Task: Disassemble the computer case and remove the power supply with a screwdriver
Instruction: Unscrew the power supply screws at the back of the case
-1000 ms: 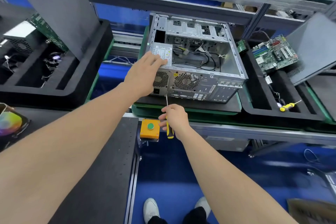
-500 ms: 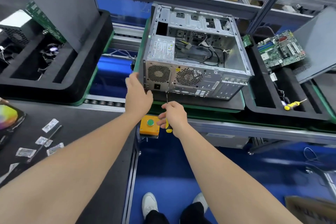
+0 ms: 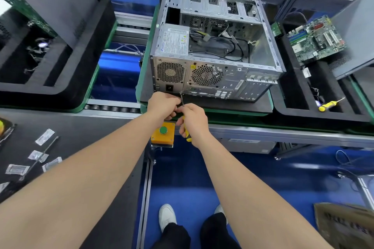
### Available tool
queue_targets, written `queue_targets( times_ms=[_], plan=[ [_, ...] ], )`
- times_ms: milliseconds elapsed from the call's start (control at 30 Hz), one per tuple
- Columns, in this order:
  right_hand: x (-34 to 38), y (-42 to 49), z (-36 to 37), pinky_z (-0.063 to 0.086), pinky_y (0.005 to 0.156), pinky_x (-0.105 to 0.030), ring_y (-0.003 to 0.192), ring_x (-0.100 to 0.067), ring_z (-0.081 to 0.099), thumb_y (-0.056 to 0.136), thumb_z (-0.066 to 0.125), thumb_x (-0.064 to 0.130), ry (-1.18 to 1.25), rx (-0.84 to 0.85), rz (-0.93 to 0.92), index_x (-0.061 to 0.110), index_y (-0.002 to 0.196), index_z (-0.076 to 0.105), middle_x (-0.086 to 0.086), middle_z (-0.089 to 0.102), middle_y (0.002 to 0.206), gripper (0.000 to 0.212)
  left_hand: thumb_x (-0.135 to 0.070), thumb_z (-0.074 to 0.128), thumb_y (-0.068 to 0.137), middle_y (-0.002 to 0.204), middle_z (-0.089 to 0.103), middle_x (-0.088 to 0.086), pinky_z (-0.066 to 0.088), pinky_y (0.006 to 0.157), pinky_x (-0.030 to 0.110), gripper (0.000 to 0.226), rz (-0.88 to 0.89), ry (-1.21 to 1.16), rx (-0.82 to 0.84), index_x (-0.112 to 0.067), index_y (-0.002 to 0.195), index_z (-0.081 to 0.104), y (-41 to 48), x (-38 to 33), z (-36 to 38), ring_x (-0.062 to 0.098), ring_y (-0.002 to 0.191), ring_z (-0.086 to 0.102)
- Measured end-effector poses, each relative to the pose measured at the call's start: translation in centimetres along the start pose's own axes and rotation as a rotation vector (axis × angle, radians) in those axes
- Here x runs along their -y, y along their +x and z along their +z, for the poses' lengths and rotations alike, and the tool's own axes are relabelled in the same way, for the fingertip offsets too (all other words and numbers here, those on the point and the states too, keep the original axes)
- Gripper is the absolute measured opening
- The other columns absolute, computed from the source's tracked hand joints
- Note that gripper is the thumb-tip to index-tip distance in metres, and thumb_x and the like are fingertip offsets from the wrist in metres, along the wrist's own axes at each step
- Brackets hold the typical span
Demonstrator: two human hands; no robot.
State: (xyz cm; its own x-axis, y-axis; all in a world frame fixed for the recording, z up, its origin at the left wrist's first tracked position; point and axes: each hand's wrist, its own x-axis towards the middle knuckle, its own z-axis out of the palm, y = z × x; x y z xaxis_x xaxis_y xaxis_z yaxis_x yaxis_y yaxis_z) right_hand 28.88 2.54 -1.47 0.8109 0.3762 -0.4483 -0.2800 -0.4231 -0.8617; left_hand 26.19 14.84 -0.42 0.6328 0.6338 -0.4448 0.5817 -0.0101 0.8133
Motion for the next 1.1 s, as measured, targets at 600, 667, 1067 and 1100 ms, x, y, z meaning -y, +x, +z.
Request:
queue_targets(
  times_ms=[600, 667, 1067, 1100],
  plan=[
    [-0.6, 0.3, 2.1, 0.053, 0.056, -0.033, 0.065, -0.018, 0.064, 0.103, 0.055, 0.024, -0.167, -0.298, -0.098, 0.019, 0.078, 0.072, -0.001, 0.071, 0.073, 0.030, -0.029, 0.078, 0.088, 0.068, 0.073, -0.004, 0.052, 0.051, 0.019, 0.017, 0.085, 0.031, 0.048, -0.022, 0.103, 0.077, 0.1, -0.2, -0.1, 0.004, 0.053, 0.063],
    [-0.3, 0.3, 2.2, 0.049, 0.054, -0.036, 0.056, -0.022, 0.057, 0.096, 0.063, 0.023, 0.261, -0.217, 0.187, 0.013, 0.083, 0.075, -0.006, 0.072, 0.070, 0.021, -0.028, 0.074, 0.089, 0.078, 0.074, -0.004, 0.058, 0.061, 0.027, 0.015, 0.123, 0.086, -0.020, -0.023, 0.102, 0.077, -0.2, -0.2, -0.1, 0.009, 0.066, 0.068],
    [-0.5, 0.6, 1.1, 0.048, 0.049, -0.029, 0.051, -0.016, 0.055, 0.102, 0.052, 0.014, 0.570, 0.104, 0.398, 0.009, 0.099, 0.068, -0.005, 0.065, 0.072, 0.017, -0.067, 0.046, 0.093, 0.107, 0.063, -0.004, 0.031, 0.109, 0.043, 0.052, 1.155, 0.936, -0.236, -0.024, 0.120, 0.055, -1.6, -10.6, -2.6, 0.024, 0.113, 0.058],
    [-0.5, 0.3, 1.1, 0.048, 0.049, -0.029, 0.052, -0.017, 0.056, 0.103, 0.052, 0.017, 0.577, 0.141, 0.389, 0.011, 0.101, 0.066, -0.005, 0.066, 0.076, 0.016, -0.069, 0.043, 0.095, 0.095, 0.063, -0.005, 0.034, 0.106, 0.043, 0.052, 1.110, 0.965, -0.122, -0.023, 0.118, 0.052, -1.3, -11.7, -2.8, 0.025, 0.101, 0.061]
  ],
)
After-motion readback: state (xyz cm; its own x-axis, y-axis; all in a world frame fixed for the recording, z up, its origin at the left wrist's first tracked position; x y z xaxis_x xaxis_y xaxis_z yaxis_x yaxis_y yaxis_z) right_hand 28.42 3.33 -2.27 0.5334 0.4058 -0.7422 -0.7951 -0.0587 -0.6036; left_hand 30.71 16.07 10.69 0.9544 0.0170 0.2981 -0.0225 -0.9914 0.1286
